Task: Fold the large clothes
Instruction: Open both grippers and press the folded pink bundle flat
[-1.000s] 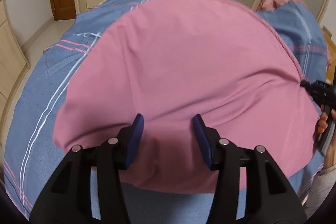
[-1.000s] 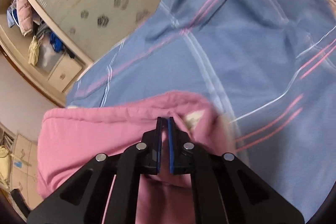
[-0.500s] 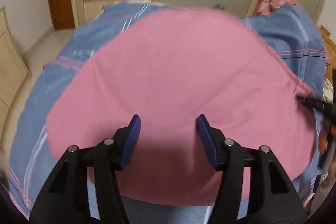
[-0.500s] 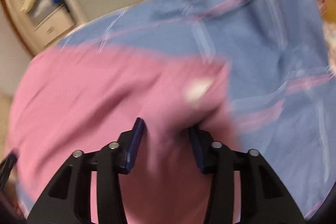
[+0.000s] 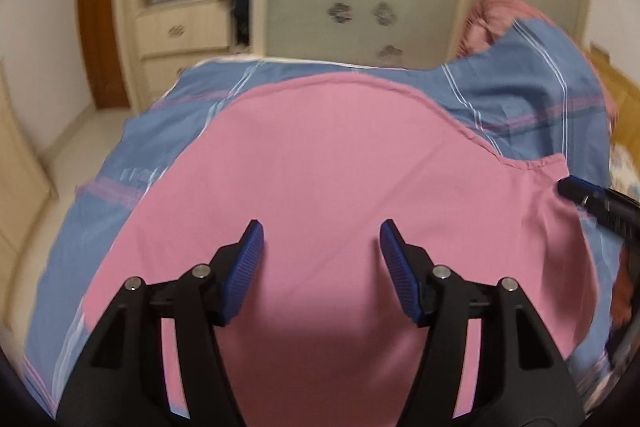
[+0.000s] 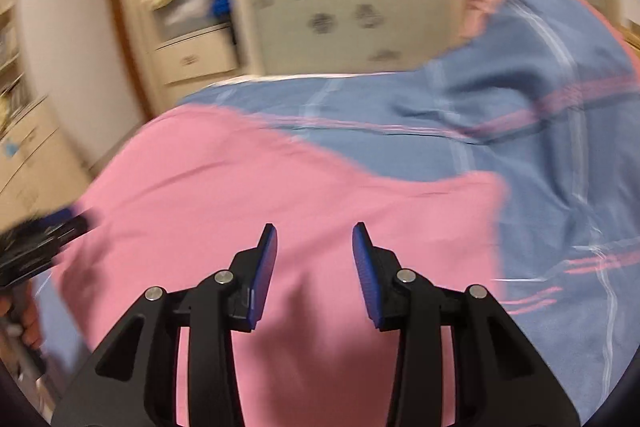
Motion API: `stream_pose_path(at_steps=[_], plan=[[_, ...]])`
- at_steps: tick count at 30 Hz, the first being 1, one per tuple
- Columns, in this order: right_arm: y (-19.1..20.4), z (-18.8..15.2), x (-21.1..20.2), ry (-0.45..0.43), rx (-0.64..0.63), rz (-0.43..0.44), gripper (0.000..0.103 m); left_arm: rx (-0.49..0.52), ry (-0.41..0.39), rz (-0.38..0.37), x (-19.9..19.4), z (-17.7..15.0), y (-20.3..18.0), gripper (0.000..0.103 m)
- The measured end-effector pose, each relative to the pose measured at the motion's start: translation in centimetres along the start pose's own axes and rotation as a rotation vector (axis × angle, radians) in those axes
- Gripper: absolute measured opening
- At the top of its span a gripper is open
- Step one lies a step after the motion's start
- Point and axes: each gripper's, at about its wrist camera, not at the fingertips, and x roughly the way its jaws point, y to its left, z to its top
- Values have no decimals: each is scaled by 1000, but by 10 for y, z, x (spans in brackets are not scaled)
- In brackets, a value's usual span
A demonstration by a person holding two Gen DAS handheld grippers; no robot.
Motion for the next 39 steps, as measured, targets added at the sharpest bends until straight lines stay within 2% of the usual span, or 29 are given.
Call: stream_pose_path(at_steps=[2, 3, 5, 6, 7, 8, 9, 11, 12, 13, 15, 17, 19, 22, 25, 26, 27, 29, 31, 32, 33, 34, 35, 37, 39], plan=[[30, 1, 17, -23, -96, -141, 39, 92, 23, 99, 21, 15, -19, 62], [36, 2, 30, -7, -113, -186, 39, 123, 51, 157, 34, 18, -26, 63], [23, 2, 68, 108, -81, -278, 39, 146, 150, 226, 70, 22, -19, 68], [6, -1, 85, 159, -46, -344, 38, 137, 194, 230, 84, 22, -11, 74], [-17, -5, 99, 184, -18, -411, 39, 125, 212, 235, 92, 22, 0, 78], [-44, -11, 107, 194, 22, -437, 39, 105, 209, 236, 96, 22, 9, 86], [-67, -16, 109, 199, 79, -434, 39, 67, 210, 213, 99, 21, 19, 91], [-96, -26, 111, 221, 166, -393, 39, -42, 242, 117, 107, 13, 40, 92], [-98, -27, 112, 228, 174, -377, 39, -54, 237, 114, 110, 9, 41, 93], [-93, -27, 114, 230, 146, -396, 39, -42, 222, 136, 110, 6, 37, 94], [-75, -30, 117, 220, 69, -478, 41, -43, 195, 172, 108, 1, 32, 95], [-60, -35, 122, 199, 8, -540, 42, -77, 181, 154, 105, -5, 35, 95], [-55, -40, 121, 170, -1, -555, 42, -101, 184, 114, 102, -10, 42, 95], [-69, -48, 108, 144, 52, -503, 43, -107, 187, 92, 96, -19, 48, 95], [-82, -51, 96, 133, 89, -455, 49, -96, 138, 121, 87, -22, 41, 94], [-82, -48, 93, 132, 93, -437, 62, -97, 115, 125, 73, -23, 39, 90], [-79, -45, 83, 112, 98, -407, 82, -106, 96, 119, 60, -25, 38, 86], [-68, -37, 59, 39, 91, -341, 102, -132, 47, 74, 33, -26, 41, 85], [-43, -28, 37, -27, 69, -269, 101, -145, 6, 66, 8, -28, 42, 84], [-32, -21, 30, -42, 66, -236, 88, -141, -5, 71, 2, -26, 42, 81], [-19, -13, 26, -41, 67, -200, 64, -144, -12, 73, -3, -25, 42, 76], [-7, -4, 24, -30, 77, -161, 56, -157, -17, 70, -9, -28, 43, 75], [8, 7, 25, -17, 89, -105, 53, -176, -20, 62, -15, -31, 45, 74], [44, 30, 31, 2, 49, -8, 53, -180, -16, 44, -18, -35, 50, 73], [79, 49, 44, 23, -33, 11, 52, -179, -15, 47, -22, -43, 55, 73]])
